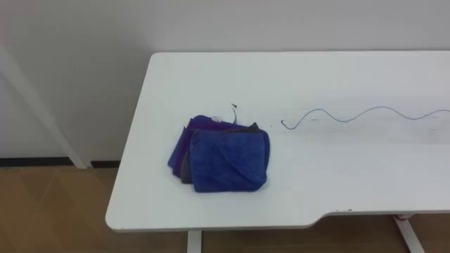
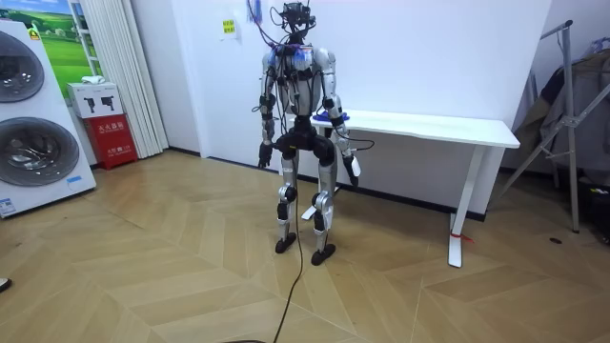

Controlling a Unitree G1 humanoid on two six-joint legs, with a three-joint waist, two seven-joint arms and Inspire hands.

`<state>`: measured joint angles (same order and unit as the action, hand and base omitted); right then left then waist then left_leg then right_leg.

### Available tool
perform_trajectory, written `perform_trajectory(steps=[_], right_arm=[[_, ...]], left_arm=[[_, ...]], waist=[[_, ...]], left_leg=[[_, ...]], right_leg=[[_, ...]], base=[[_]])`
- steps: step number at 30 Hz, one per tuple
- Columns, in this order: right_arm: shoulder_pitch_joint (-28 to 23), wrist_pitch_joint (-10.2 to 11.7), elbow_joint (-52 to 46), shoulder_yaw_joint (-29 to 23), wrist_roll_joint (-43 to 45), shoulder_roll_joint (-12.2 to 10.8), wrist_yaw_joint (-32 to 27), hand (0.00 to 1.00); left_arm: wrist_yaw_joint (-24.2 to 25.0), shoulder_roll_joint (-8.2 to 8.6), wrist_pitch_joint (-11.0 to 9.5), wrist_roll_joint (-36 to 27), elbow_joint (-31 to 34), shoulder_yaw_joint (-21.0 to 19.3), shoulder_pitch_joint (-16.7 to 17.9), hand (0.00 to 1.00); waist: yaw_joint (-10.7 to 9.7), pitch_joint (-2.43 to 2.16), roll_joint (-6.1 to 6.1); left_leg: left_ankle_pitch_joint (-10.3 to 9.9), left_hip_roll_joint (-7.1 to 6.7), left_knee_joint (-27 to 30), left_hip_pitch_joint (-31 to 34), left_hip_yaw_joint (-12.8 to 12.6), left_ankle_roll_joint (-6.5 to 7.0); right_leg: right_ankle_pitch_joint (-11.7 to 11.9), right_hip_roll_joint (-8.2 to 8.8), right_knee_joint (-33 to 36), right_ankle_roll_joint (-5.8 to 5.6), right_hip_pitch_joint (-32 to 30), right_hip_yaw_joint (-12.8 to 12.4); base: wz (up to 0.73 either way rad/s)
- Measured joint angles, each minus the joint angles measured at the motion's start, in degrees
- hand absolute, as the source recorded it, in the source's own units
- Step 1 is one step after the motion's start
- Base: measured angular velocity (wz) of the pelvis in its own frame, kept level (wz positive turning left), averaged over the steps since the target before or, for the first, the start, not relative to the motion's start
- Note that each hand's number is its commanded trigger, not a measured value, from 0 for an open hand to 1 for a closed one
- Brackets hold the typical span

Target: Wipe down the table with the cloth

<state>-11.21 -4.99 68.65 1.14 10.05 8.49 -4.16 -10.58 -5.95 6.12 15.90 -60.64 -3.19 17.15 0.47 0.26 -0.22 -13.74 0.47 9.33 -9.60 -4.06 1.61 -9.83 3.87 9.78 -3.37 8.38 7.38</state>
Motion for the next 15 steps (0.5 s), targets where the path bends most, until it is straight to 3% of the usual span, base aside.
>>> perform_trajectory(steps=[9,15], right_arm=[[0.9,0.2,-0.1,0.2,0.3,0.0,0.1,0.0],[1.8,2.2,-0.1,-0.1,-4.0,0.0,0.0,0.0]], left_arm=[[0.0,-0.02,-0.1,0.0,0.0,0.0,-0.2,0.0],[-0.1,-0.11,-0.9,0.0,0.0,-1.3,-0.4,0.0]], waist=[[0.2,0.01,-0.21],[0.2,0.0,-0.32]], left_leg=[[0.0,-0.02,0.0,0.4,-0.3,-0.02],[0.0,0.0,0.1,0.4,-0.4,-0.01]], right_leg=[[-0.1,-0.02,-0.2,0.14,-0.8,-0.3],[-0.1,-0.07,-0.2,0.15,-1.0,-0.8]], base=[[-0.01],[0.0]])
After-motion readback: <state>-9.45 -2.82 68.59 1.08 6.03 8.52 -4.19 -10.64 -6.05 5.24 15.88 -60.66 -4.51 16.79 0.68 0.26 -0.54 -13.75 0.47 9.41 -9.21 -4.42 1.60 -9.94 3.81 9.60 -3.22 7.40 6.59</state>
